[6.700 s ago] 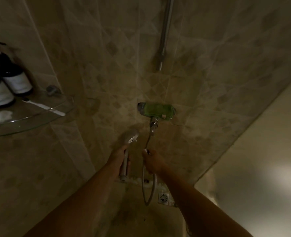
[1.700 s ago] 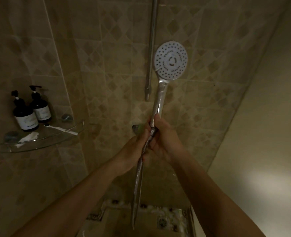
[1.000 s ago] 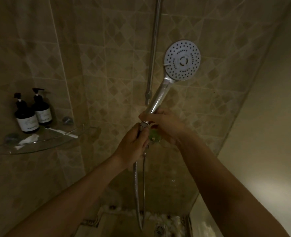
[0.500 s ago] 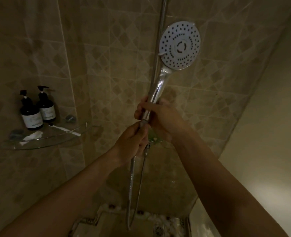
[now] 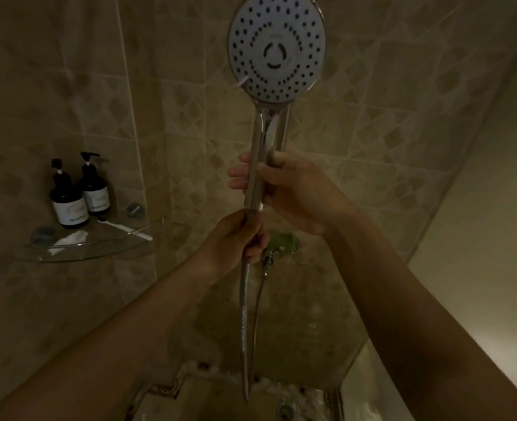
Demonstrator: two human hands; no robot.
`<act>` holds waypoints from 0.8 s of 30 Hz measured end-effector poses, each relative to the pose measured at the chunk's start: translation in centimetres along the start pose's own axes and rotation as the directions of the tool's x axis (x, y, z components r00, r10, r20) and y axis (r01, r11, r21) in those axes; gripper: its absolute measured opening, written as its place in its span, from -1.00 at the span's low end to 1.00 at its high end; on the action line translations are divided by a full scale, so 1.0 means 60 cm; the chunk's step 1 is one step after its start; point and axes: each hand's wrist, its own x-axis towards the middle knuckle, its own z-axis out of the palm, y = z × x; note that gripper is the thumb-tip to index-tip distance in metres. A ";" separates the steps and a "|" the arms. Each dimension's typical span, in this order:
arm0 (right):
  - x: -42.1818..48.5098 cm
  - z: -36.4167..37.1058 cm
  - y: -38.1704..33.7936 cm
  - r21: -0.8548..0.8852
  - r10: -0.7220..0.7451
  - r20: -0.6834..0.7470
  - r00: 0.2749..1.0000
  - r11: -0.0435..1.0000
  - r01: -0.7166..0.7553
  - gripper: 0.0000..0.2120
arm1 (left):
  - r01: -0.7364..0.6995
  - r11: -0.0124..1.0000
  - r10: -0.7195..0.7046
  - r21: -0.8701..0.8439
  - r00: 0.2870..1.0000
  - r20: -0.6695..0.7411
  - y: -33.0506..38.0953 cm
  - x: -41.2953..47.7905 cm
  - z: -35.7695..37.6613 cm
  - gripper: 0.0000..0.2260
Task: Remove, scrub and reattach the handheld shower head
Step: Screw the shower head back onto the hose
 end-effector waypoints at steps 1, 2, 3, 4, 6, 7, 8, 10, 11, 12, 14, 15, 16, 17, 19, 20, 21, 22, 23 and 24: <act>-0.003 -0.003 -0.003 -0.065 -0.015 0.017 1.000 0.998 0.016 -0.71 | -0.004 1.000 0.004 0.002 1.000 0.014 0.001 0.000 -0.002 -0.78; -0.005 -0.005 -0.005 -0.126 -0.028 0.024 0.999 0.992 0.031 -0.72 | -0.019 1.000 0.018 0.015 0.999 0.034 0.001 0.000 -0.003 -0.77; -0.005 -0.004 -0.006 -0.187 -0.041 0.021 0.999 0.981 0.044 -0.75 | -0.035 0.999 0.033 0.024 0.998 0.051 0.001 0.000 -0.002 -0.77; -0.005 -0.002 -0.007 -0.240 -0.056 0.017 0.998 0.969 0.058 -0.79 | -0.047 0.999 0.045 0.025 0.997 0.060 0.001 -0.001 0.000 -0.77; -0.004 -0.002 -0.006 -0.296 -0.078 -0.003 0.997 0.952 0.074 -0.86 | -0.059 0.998 0.057 0.019 0.996 0.067 0.001 -0.004 0.002 -0.79; -0.004 -0.004 -0.005 -0.300 -0.085 -0.028 0.996 0.951 0.072 -0.88 | -0.058 0.998 0.057 0.017 0.996 0.067 0.001 -0.005 0.003 -0.78; -0.004 -0.007 -0.005 -0.295 -0.085 -0.059 0.995 0.953 0.064 -0.86 | -0.053 0.999 0.052 0.012 0.996 0.067 0.000 -0.005 0.004 -0.78; -0.005 -0.015 -0.002 -0.301 -0.076 -0.126 0.989 0.953 0.035 -0.72 | -0.035 0.999 0.034 0.018 0.997 0.067 -0.002 -0.007 0.006 -0.76; -0.006 -0.017 -0.001 -0.328 -0.080 -0.153 0.985 0.944 0.026 -0.64 | -0.033 0.999 0.030 0.043 0.997 0.064 -0.004 -0.007 0.008 -0.75; -0.007 -0.020 0.002 -0.392 -0.104 -0.183 0.978 0.920 0.024 -0.58 | -0.038 0.996 0.033 0.077 0.998 0.060 -0.007 -0.007 0.012 -0.73; -0.006 -0.022 0.013 -0.622 -0.236 -0.251 0.939 0.782 0.031 -0.52 | -0.046 0.991 0.041 0.122 0.998 0.039 -0.015 -0.005 0.019 -0.74; -0.006 -0.020 0.020 -0.708 -0.319 -0.276 0.907 0.706 0.032 -0.50 | -0.043 0.991 0.040 0.123 0.999 0.025 -0.018 -0.003 0.022 -0.75; -0.005 -0.020 0.026 -0.738 -0.373 -0.290 0.881 0.673 0.041 -0.47 | -0.036 0.994 0.034 0.107 0.999 0.012 -0.020 -0.002 0.024 -0.76; -0.003 -0.021 0.032 -0.721 -0.386 -0.298 0.873 0.691 0.060 -0.44 | -0.024 0.996 0.024 0.084 1.000 0.003 -0.020 0.000 0.024 -0.77; -0.003 -0.027 0.038 -0.598 -0.332 -0.329 0.884 0.798 0.077 -0.41 | 0.001 1.000 -0.002 0.027 1.000 0.014 -0.020 0.003 0.020 -0.80; -0.005 -0.033 0.038 -0.526 -0.278 -0.354 0.893 0.849 0.056 -0.42 | 0.023 0.999 -0.022 -0.024 0.999 0.040 -0.020 0.003 0.017 -0.80; -0.009 -0.039 0.037 -0.463 -0.224 -0.371 0.901 0.886 0.029 -0.46 | 0.058 0.994 -0.051 -0.090 0.996 0.073 -0.021 0.002 0.013 -0.77; -0.011 -0.046 0.038 -0.401 -0.177 -0.372 0.911 0.916 0.014 -0.52 | 0.096 0.983 -0.080 -0.153 0.991 0.109 -0.021 0.002 0.008 -0.74; -0.013 -0.051 0.039 -0.329 -0.138 -0.350 0.926 0.944 0.016 -0.59 | 0.125 0.973 -0.099 -0.196 0.986 0.135 -0.022 0.002 0.004 -0.72; -0.015 -0.053 0.039 -0.236 -0.104 -0.311 0.945 0.971 0.029 -0.69 | 0.136 0.967 -0.106 -0.216 0.984 0.143 -0.024 0.002 0.003 -0.73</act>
